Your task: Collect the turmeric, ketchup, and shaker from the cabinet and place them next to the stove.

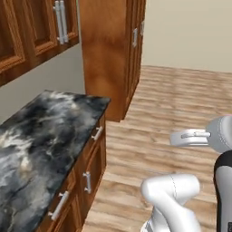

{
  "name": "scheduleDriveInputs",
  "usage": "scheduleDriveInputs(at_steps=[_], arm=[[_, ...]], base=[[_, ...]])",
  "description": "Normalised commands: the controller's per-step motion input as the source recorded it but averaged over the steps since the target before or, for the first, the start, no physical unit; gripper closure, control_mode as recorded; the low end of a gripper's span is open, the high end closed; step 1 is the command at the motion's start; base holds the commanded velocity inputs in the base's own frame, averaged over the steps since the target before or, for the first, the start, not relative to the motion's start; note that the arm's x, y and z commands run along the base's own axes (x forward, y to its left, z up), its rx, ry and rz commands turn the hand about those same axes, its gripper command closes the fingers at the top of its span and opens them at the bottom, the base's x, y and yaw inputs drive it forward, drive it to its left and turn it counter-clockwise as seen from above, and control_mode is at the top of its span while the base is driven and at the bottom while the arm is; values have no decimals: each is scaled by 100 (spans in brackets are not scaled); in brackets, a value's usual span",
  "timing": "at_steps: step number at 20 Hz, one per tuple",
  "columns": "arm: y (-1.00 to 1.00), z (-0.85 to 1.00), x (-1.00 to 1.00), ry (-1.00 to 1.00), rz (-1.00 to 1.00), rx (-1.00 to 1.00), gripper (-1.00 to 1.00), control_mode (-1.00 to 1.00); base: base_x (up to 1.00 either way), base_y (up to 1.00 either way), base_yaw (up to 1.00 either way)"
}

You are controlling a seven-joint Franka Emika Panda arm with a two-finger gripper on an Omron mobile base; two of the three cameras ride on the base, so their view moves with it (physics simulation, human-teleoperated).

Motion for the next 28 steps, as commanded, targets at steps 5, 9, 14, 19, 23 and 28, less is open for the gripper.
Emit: scheduleDriveInputs(at_steps=[5,9,14,19,23,28], arm=[[0,0,0,0,0,0,-100,100],[0,0,0,0,0,0,-100,100],[0,0,0,0,0,0,-100,100],[0,0,0,0,0,0,-100,100],[0,0,0,0,0,0,-100,100],[0,0,0,0,0,0,-100,100]], base=[[57,-36,-52],[79,-25,-47],[88,-13,-46],[96,0,-43],[81,0,-42],[61,0,-39]])
